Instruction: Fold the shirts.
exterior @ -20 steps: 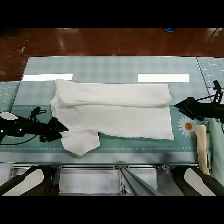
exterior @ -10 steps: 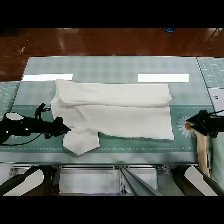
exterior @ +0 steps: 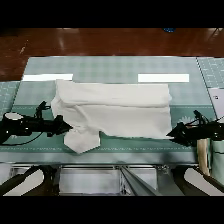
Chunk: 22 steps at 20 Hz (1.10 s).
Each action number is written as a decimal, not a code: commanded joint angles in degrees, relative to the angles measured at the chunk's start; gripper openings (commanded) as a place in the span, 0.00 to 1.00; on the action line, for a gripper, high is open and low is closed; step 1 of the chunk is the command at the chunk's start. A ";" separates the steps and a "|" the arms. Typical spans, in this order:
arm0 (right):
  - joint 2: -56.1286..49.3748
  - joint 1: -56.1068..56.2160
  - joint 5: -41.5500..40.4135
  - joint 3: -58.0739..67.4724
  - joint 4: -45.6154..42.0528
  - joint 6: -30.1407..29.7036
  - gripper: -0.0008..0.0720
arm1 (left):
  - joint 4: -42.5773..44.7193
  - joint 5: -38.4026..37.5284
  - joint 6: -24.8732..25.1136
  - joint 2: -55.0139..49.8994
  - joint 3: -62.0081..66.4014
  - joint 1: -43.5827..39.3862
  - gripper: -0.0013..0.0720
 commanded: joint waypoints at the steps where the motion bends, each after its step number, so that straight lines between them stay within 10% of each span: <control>1: -3.34 4.42 -10.64 -0.20 9.42 -0.70 0.55 | -0.24 0.00 0.59 0.04 0.00 -0.02 0.04; 4: -4.07 7.56 -15.34 0.09 18.01 -6.08 0.03 | -0.24 -0.04 0.59 0.04 0.37 -0.02 0.04; 13: -6.34 11.19 -11.58 23.28 16.59 -4.63 0.03 | -0.13 -1.44 -0.52 -4.26 26.01 -0.48 0.04; 22: -24.09 15.06 -14.29 40.35 19.12 -1.38 0.04 | -0.11 -5.92 -11.26 -37.83 62.42 -6.16 0.04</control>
